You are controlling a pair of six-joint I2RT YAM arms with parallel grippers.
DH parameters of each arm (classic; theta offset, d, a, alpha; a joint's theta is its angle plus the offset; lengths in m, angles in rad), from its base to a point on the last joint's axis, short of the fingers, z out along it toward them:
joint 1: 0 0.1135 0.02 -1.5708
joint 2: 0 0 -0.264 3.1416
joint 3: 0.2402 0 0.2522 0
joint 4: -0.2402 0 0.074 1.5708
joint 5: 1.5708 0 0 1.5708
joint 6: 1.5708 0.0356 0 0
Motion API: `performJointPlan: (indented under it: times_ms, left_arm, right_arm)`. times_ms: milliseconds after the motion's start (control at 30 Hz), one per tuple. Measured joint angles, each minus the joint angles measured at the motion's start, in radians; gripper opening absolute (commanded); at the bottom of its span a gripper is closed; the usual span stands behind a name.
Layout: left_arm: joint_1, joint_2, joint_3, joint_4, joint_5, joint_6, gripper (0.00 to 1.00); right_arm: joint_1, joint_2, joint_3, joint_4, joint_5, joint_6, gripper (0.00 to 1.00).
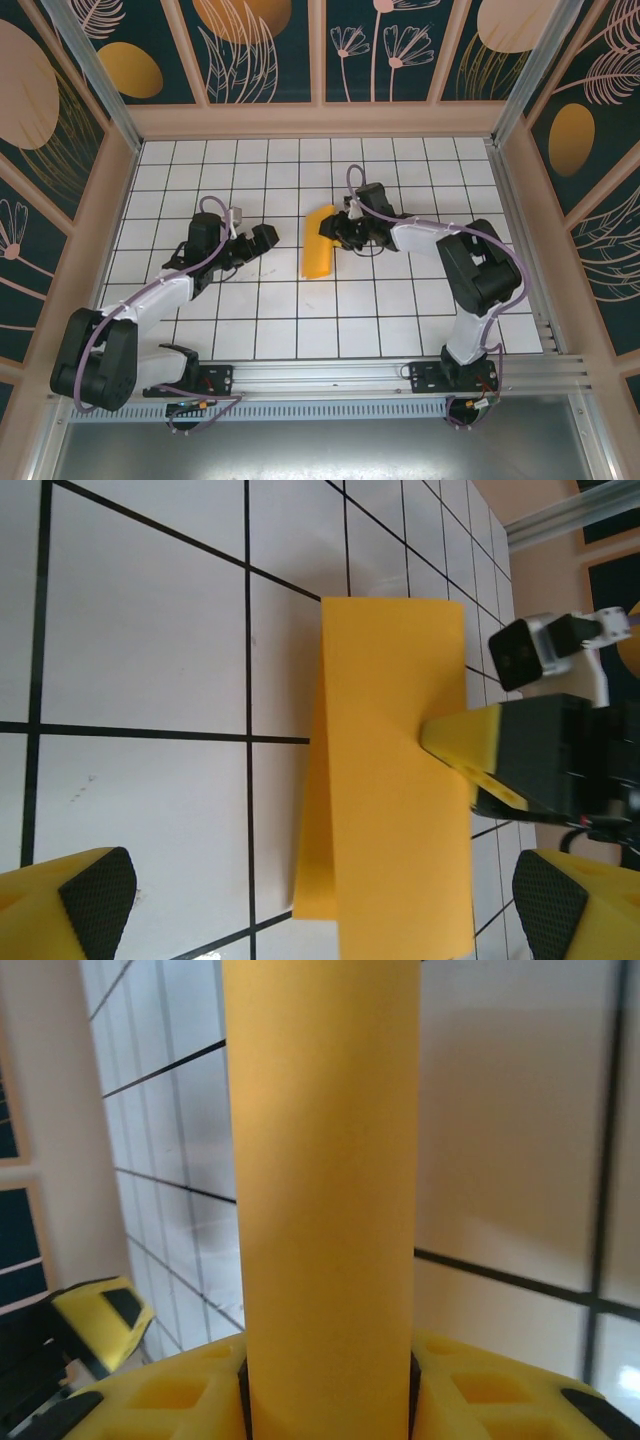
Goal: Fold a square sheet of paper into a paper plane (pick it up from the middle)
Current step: Fold the square sheet of paper in half at the center of the table.
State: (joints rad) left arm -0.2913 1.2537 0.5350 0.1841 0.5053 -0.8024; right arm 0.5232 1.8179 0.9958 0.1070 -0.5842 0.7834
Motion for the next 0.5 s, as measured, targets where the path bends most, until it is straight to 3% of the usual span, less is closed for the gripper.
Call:
performJointPlan:
  times_ms: [333,500]
  left_arm:
    - [-0.003,0.061,0.021,0.014,0.056,-0.002,0.95]
    - [-0.015,0.087,0.040,0.023,0.075,-0.002,0.94]
  right_arm:
    - [-0.046,0.016,-0.019,-0.099,0.045,-0.092,0.64]
    - [-0.046,-0.001,-0.019,-0.174,0.113,-0.110,0.62]
